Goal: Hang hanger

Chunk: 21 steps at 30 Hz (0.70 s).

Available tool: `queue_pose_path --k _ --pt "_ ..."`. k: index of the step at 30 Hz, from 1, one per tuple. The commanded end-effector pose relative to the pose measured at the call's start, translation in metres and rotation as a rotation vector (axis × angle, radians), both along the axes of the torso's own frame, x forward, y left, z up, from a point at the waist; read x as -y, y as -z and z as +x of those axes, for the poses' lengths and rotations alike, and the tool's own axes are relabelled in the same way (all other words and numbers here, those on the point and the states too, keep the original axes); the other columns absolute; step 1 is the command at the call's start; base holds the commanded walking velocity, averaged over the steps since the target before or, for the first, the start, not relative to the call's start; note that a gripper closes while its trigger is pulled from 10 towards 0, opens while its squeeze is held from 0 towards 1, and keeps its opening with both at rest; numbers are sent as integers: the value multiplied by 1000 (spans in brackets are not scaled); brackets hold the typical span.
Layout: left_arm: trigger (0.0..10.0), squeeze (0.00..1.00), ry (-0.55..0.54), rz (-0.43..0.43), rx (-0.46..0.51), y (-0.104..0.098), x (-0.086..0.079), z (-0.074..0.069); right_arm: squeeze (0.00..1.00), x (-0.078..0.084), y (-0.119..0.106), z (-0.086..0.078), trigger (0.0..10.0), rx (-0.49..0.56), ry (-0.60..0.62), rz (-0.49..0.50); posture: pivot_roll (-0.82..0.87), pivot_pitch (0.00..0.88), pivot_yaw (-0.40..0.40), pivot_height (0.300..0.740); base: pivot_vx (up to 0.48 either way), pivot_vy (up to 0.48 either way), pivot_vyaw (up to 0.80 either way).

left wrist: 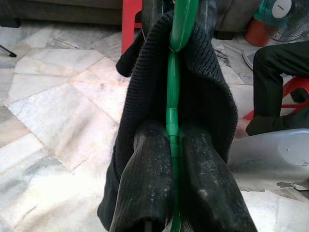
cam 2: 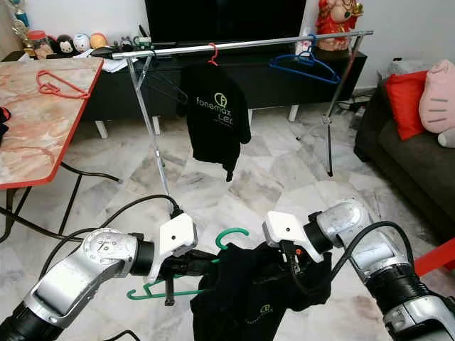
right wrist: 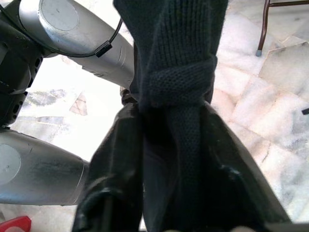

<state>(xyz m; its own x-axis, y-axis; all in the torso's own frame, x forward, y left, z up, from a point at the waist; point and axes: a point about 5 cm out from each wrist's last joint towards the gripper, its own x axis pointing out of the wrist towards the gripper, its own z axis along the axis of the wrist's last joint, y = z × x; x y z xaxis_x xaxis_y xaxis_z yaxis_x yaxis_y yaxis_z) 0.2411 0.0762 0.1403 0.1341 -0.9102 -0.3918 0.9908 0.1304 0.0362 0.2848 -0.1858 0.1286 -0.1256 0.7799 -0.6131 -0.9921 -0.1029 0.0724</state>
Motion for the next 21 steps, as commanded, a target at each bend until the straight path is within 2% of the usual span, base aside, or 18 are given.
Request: queue_pose_path --k 1,21 --pt "10000 0 25 -46 66 -16 6 3 0 -4 2 -1 0 -6 -38 -18 -22 0 -47 740 0 0 0" --pt "10000 0 18 -58 86 -20 8 6 0 -9 7 -4 0 -10 -70 -44 -20 0 -50 740 0 0 0"
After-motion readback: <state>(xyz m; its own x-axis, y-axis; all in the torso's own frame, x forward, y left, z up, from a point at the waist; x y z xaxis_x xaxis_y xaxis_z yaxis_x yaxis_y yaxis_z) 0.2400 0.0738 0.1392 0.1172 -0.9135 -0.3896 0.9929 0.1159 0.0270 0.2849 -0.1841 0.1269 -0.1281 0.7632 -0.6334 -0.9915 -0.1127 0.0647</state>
